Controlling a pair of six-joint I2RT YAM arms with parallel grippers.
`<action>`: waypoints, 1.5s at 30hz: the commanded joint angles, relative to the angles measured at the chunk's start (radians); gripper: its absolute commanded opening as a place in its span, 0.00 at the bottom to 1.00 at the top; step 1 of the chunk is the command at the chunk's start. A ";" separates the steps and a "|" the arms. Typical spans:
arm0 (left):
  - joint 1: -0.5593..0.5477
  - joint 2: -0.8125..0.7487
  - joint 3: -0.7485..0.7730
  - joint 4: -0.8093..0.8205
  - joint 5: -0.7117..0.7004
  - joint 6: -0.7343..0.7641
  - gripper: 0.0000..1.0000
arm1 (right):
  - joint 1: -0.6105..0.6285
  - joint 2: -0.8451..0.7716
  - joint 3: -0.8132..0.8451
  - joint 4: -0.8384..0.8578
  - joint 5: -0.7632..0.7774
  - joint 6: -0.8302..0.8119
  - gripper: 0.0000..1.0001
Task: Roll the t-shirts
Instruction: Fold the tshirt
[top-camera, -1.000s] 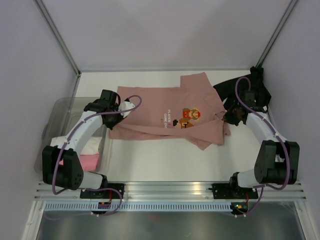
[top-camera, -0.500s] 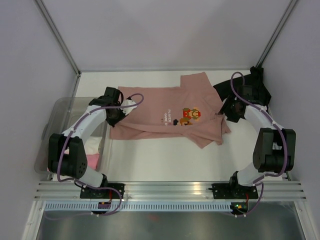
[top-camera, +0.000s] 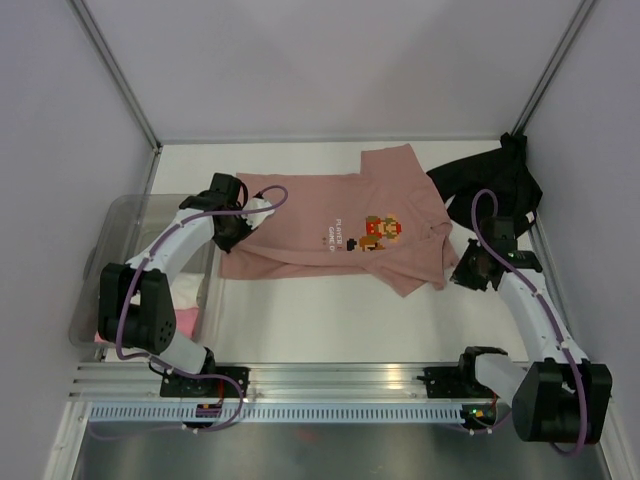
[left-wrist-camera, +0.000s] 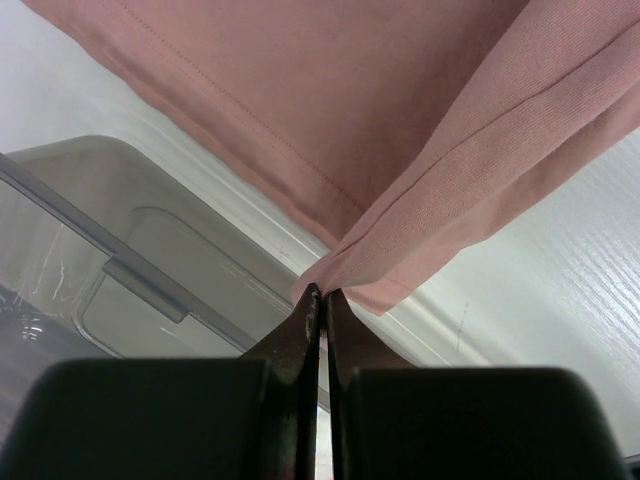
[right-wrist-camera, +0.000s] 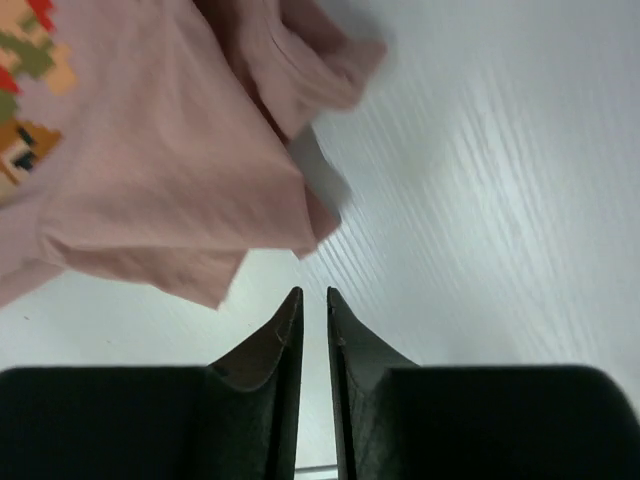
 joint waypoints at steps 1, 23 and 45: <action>-0.001 0.007 0.044 0.025 0.017 -0.033 0.02 | 0.034 -0.005 -0.061 -0.048 0.003 0.062 0.22; -0.001 -0.002 0.061 0.025 0.043 -0.048 0.02 | 0.193 0.301 -0.092 0.248 0.154 0.056 0.35; -0.001 0.058 0.105 0.036 0.027 -0.057 0.02 | 0.176 0.223 0.213 0.118 -0.121 -0.083 0.01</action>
